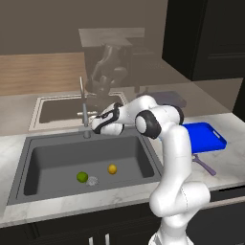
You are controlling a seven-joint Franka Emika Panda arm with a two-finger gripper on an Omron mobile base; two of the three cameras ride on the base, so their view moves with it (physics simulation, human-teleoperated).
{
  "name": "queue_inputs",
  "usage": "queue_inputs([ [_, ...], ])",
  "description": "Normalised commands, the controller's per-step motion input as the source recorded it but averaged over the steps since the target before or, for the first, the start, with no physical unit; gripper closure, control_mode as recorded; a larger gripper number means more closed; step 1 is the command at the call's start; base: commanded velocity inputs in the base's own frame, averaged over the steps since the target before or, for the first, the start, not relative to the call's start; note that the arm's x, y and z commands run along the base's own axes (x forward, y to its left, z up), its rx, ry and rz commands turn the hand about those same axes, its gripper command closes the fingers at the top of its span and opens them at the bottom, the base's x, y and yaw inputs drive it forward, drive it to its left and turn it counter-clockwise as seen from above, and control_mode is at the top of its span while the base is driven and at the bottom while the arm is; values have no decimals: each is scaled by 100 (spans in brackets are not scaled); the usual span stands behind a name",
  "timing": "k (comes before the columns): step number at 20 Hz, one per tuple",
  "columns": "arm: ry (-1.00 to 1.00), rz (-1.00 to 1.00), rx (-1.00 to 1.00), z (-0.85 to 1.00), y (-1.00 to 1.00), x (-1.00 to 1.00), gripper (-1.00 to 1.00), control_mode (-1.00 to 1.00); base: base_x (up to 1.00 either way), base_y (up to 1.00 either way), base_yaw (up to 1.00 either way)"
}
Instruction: Pick up all produce items and place them in the sink. Turn on the sink faucet to wash them. Then turn the sink off and put them in the tray.
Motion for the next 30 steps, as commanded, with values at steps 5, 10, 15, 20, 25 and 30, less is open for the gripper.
queue_inputs([
  [5,0,-3,0,-16,16,37,-100,-100,0,0,0],
  [10,0,-7,0,-16,8,29,100,-100,0,0,0],
  [15,1,-12,0,-7,-5,11,100,-100,0,0,0],
  [20,4,-15,0,0,-25,0,100,-100,0,0,0],
  [25,9,-16,0,0,-21,1,100,-100,0,0,0],
  [30,10,-13,0,0,-16,4,100,-100,0,0,0],
])
